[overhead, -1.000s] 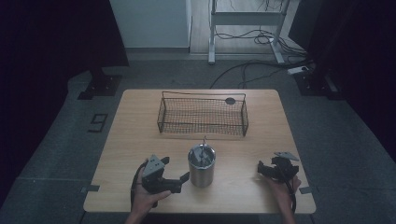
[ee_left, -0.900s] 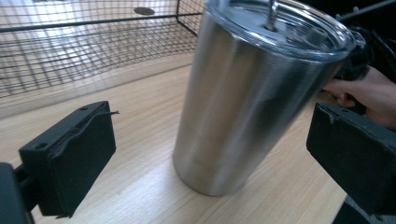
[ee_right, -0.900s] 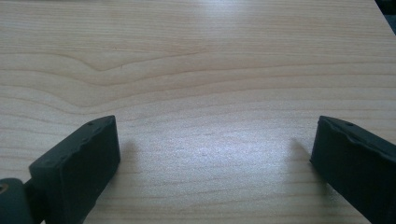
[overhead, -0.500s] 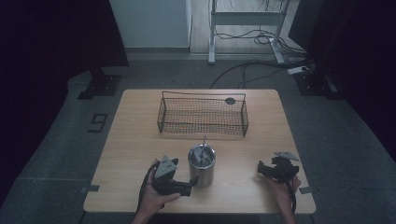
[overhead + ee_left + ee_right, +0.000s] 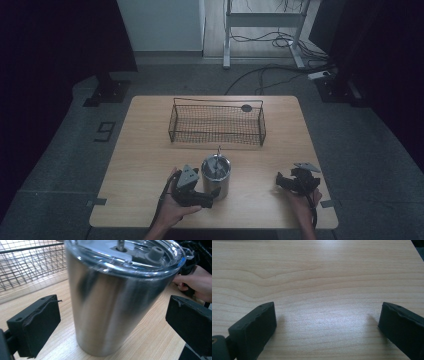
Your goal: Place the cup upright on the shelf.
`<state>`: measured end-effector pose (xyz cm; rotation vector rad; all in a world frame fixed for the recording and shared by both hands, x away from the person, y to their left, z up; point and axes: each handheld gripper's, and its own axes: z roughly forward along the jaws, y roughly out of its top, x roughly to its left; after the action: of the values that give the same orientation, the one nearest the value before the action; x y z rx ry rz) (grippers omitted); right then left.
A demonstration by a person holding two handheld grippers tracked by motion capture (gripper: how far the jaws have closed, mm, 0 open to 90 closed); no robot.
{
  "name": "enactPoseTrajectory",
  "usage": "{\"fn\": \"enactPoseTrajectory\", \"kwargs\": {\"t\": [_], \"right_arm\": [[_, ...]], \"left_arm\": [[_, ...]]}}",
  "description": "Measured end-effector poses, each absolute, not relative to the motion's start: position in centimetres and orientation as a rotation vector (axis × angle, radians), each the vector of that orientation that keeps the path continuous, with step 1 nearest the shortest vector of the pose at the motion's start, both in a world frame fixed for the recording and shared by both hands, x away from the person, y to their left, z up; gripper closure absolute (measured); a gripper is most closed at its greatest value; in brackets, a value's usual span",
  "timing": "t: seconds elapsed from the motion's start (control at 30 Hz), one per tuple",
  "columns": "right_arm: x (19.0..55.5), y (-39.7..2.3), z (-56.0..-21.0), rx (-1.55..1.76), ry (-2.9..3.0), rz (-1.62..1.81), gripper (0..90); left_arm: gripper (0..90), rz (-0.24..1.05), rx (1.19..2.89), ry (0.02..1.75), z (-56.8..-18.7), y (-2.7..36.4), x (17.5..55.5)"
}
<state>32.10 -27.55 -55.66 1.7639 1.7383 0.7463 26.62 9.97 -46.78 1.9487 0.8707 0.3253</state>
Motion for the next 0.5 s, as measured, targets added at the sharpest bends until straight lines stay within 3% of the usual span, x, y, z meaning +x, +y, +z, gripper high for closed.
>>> {"fn": "enactPoseTrajectory", "kwargs": {"t": [0.5], "right_arm": [[32.1, -27.5, -55.7, 1.764, 1.738, 0.746, 1.2]], "left_arm": [[0.0, 0.353, 1.962, 0.888, -47.2, 7.7, 28.7]]}}
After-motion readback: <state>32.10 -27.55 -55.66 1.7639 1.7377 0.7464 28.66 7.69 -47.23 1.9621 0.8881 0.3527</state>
